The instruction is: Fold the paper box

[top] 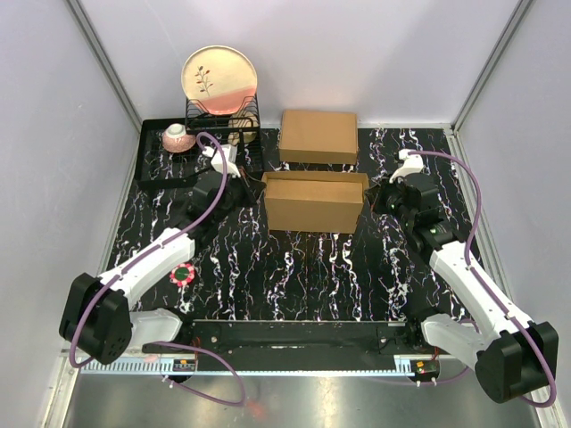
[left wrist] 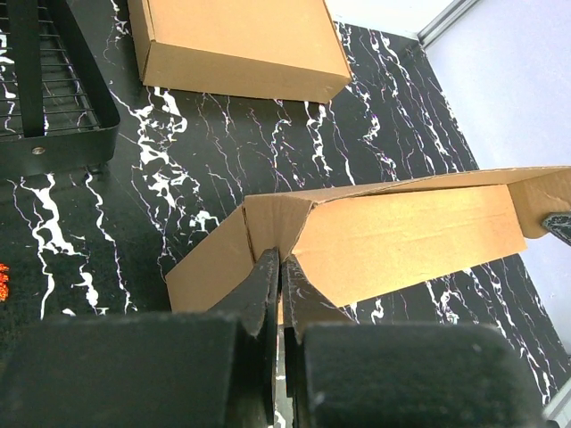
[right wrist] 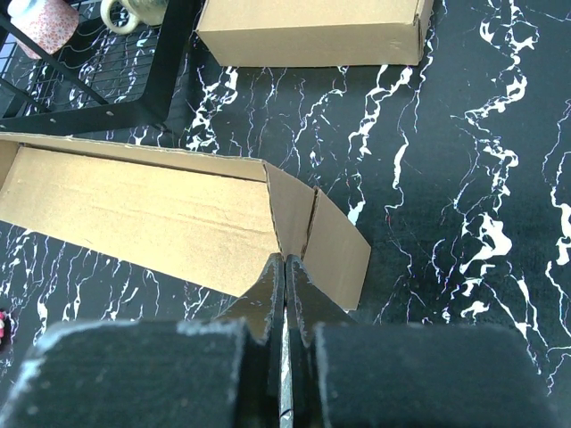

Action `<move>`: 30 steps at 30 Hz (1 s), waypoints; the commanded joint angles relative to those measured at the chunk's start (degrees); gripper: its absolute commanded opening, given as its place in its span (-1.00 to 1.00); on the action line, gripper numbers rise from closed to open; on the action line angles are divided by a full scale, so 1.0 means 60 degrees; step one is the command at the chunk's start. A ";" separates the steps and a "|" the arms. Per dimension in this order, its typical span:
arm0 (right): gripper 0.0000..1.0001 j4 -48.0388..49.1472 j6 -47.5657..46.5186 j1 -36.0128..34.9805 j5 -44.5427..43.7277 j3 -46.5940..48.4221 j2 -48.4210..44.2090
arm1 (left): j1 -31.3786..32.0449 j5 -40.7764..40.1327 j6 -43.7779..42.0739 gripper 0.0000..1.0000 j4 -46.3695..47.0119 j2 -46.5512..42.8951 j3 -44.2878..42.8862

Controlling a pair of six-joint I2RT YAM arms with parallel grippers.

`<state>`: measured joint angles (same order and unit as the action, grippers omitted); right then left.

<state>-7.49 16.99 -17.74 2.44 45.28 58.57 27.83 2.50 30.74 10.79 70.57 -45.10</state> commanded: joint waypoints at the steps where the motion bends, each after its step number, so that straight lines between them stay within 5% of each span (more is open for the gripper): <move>1: -1.00 -0.0627 -0.0196 -0.0105 -0.0347 -0.0368 0.0171 | 0.0034 -0.0256 -0.0202 -1.00 -0.0670 0.0236 0.0368; 30: -1.00 0.0047 0.1005 -0.0471 -0.1006 -0.1686 0.0347 | 0.0239 -0.1135 -0.0421 -1.00 -0.0889 0.0104 0.0559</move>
<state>3.29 21.91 -19.81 -2.35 38.22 59.18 29.32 -1.34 29.71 12.25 70.46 -43.46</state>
